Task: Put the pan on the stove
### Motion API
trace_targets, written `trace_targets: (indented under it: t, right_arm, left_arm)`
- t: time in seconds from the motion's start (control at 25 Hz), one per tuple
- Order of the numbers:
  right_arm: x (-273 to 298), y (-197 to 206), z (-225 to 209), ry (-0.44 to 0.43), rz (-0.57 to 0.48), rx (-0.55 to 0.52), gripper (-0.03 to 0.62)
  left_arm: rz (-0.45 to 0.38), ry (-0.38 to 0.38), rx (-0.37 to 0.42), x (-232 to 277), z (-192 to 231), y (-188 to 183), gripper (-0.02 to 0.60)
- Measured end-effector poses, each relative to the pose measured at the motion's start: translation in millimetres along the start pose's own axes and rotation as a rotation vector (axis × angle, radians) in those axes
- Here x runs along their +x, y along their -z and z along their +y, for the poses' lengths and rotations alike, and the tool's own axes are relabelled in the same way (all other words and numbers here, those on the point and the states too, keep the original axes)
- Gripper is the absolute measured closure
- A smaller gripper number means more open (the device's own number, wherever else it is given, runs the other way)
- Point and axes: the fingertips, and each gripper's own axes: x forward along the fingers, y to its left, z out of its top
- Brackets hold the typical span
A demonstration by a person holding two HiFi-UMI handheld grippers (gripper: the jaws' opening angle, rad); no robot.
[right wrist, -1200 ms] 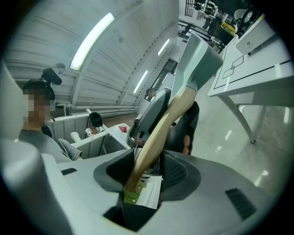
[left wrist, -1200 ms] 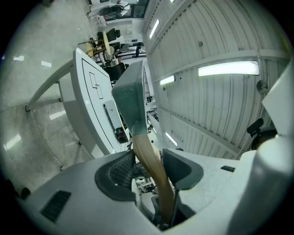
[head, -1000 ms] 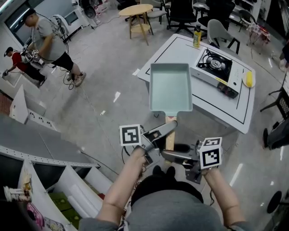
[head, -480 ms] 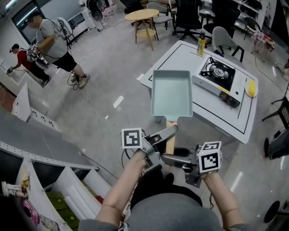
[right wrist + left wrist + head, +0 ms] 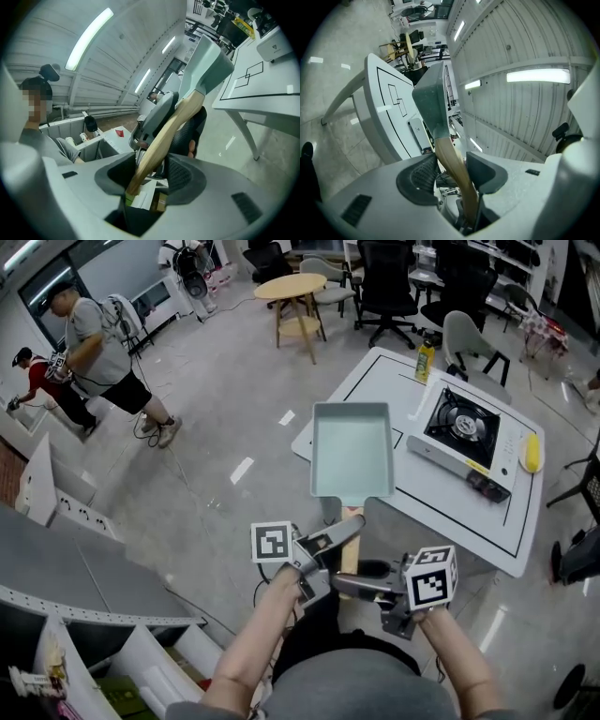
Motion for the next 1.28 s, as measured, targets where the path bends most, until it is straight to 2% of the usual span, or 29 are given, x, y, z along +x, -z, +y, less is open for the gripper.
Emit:
trace_targets:
  t: [0.44,0.6,0.68,0.92,1.16,1.28]
  right_arm:
    - [71,-103,-77,0.055,-0.042,0.020,0.398]
    - [91,-134,-99,0.071,-0.070,0.025,0.398]
    - [99,-147,-108,0.080,-0.081,0.024,0.398]
    - [114,-176,-125,0.106,-0.121,0.036,0.398]
    - [112,-193,-136,0.130,-0.148,0.036,0.399]
    - [108,-202,-140,0.136,-0.170,0.043,0.398]
  left_arm:
    - [0.094,0.019,-0.004,11,42,-135,0.393]
    - [0.123,0.005,-0.023,12,56,-173,0.393]
    - [0.137,0.010,-0.008,15,61,-190,0.393]
    - [0.175,0.047,-0.051,23,62,-220,0.393]
    - [0.207,0.039,-0.048,35,70,-234,0.393]
    - [0.217,0.055,-0.080,45,69,-238,0.393]
